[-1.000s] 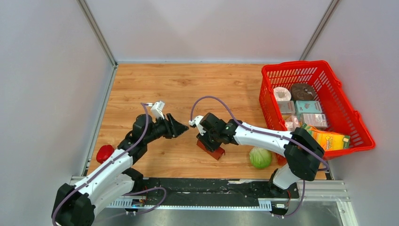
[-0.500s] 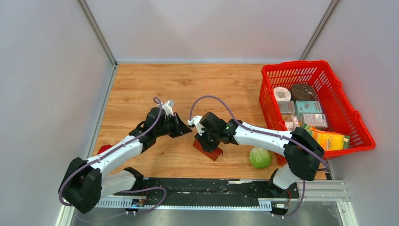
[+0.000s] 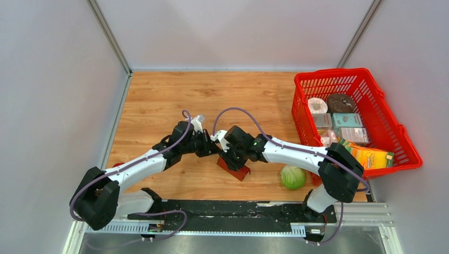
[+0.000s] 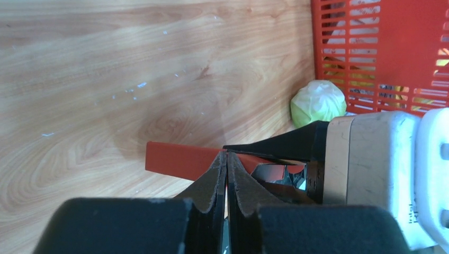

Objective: Fold the paper box

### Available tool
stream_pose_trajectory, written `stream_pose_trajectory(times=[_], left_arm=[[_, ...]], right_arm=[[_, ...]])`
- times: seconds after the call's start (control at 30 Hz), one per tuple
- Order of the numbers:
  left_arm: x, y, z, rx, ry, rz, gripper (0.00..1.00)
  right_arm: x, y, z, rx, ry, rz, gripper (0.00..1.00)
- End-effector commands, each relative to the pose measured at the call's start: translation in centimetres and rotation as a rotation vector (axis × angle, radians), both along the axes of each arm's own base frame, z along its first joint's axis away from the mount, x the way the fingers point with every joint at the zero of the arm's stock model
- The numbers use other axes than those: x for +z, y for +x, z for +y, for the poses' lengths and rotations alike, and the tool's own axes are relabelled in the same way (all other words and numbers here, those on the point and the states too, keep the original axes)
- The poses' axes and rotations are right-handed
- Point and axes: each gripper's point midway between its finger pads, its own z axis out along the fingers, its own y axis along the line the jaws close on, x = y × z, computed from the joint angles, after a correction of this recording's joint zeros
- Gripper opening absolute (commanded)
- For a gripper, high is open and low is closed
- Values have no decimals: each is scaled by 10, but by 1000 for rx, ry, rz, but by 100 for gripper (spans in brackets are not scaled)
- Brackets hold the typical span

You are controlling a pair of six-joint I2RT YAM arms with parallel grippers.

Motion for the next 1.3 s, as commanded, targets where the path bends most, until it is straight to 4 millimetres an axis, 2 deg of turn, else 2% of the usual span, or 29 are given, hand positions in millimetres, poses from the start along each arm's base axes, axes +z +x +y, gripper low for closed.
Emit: stream_pose_trajectory(times=[0.0,0.23,0.37,0.43,0.5,0.8,1.03,1.27], left_arm=[[28,2,-19,-43,-59,-69,8],[24,-5,-10,-18,-18,-96,11],[20,-3,-1,12,13,-122,26],[25,-3,1,13,13,-156,33],[32,-2,2,5,11,-201,36],[45,-1,-3,-70,32,-314,32],[38,-8,-11,-147,36,-310,25],[33,-9,-10,-160,85,-374,29]], right_arm=[[4,12,10,-2,15,-40,18],[3,13,9,-6,13,-43,18],[2,11,9,1,16,-37,18],[1,11,9,-1,14,-34,18],[-1,10,9,5,11,-29,18],[0,8,11,12,26,-19,18],[1,8,12,16,34,-10,18],[3,7,13,19,46,-2,18]])
